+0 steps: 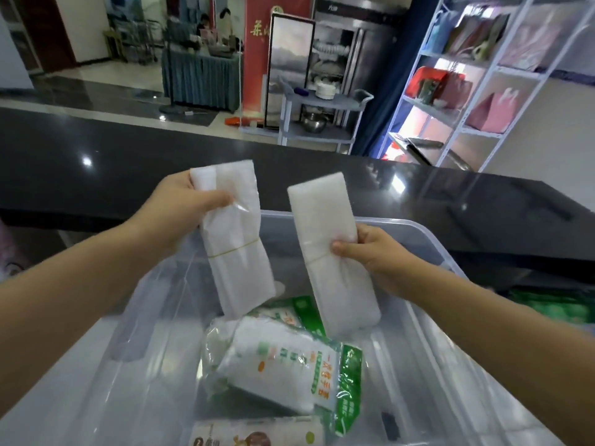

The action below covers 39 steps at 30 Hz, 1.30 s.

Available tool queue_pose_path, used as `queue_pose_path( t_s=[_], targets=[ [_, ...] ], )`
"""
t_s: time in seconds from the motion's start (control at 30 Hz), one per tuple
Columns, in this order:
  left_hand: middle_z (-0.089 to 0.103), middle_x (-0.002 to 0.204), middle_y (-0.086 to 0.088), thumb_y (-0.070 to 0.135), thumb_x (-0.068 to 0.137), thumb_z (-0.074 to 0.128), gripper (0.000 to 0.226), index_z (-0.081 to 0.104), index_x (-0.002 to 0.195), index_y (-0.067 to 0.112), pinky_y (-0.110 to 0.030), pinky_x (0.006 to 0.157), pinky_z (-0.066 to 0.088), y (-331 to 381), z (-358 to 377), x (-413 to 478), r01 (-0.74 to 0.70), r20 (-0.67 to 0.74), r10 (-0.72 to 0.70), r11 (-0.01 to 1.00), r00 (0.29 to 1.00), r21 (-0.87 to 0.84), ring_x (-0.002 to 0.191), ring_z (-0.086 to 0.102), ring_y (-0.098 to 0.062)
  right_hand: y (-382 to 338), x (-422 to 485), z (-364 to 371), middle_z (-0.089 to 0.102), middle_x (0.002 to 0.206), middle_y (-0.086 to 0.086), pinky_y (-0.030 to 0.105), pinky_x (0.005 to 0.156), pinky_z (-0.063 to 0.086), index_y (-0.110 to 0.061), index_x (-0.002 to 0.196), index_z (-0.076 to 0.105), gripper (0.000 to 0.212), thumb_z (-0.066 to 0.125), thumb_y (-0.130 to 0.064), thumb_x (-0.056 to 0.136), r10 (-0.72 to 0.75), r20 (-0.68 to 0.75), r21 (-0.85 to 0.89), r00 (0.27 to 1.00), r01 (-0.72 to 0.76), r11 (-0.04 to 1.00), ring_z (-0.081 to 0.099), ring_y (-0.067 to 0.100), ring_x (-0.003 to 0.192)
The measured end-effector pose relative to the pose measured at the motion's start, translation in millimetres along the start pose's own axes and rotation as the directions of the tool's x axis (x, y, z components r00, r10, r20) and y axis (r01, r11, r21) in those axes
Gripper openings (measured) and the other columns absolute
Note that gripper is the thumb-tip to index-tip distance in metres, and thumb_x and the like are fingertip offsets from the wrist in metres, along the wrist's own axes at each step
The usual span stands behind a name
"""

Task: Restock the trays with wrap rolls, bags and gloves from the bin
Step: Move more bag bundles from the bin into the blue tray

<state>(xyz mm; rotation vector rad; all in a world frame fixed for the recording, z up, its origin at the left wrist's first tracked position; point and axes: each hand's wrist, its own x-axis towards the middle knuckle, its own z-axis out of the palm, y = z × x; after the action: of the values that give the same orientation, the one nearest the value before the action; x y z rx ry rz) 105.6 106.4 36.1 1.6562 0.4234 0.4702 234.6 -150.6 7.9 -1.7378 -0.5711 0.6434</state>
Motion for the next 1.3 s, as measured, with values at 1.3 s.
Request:
queue_pose_path(
  t_s=[1.3],
  targets=[
    [0.069,0.053,-0.01,0.015,0.083,0.065,0.016,0.062,0.072,0.004,-0.034,0.047,0.052,39,594,-265,0.717,0.542,-0.528,0.662,0.654,-0.221,0.045,0.067,-0.024,159,-396,-345,0.069,0.098,0.011,0.038,0.073,0.056,-0.014,0.11,0.058,0.026,0.065,-0.021,0.086,0.228,-0.363,0.268,0.904,-0.133,0.954,0.067,0.024,0.082]
  ],
)
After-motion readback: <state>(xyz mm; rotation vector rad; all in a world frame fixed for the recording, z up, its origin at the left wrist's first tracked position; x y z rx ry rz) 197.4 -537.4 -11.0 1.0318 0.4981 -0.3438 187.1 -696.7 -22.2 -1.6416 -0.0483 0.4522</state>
